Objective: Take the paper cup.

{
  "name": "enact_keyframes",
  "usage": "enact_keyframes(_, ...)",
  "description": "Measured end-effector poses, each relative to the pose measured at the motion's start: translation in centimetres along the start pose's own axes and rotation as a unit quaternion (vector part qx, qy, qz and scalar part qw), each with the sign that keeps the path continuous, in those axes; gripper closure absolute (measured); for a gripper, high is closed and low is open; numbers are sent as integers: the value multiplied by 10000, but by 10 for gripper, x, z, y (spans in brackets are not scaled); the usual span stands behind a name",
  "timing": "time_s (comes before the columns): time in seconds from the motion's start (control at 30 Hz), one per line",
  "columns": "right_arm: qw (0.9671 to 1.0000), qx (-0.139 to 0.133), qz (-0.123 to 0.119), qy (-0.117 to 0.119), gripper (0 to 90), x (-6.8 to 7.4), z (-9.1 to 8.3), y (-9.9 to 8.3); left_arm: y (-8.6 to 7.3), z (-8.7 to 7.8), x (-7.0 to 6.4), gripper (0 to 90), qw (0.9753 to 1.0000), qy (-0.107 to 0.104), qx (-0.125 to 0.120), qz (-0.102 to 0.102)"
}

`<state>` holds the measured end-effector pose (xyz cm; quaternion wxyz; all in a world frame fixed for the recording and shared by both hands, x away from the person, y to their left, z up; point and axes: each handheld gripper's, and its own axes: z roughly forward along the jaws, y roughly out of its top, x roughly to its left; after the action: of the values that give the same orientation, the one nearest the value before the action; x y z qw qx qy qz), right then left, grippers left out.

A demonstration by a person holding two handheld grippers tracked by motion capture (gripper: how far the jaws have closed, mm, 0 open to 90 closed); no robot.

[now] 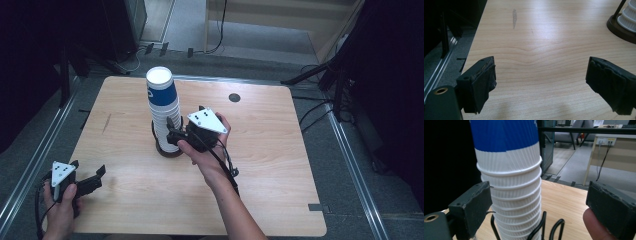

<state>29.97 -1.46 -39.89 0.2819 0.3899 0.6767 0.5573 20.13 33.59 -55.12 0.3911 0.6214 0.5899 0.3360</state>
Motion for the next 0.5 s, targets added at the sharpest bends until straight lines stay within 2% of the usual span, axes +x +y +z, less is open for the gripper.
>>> enact_keyframes(0.37,9999,-20,3,110,60,7,6,10,0,0,0,103,10000,-1,4,-1)
enact_keyframes(0.5,9998,-15,73,167,61,10,8,14,0,0,0,103,10000,8,11,-1)
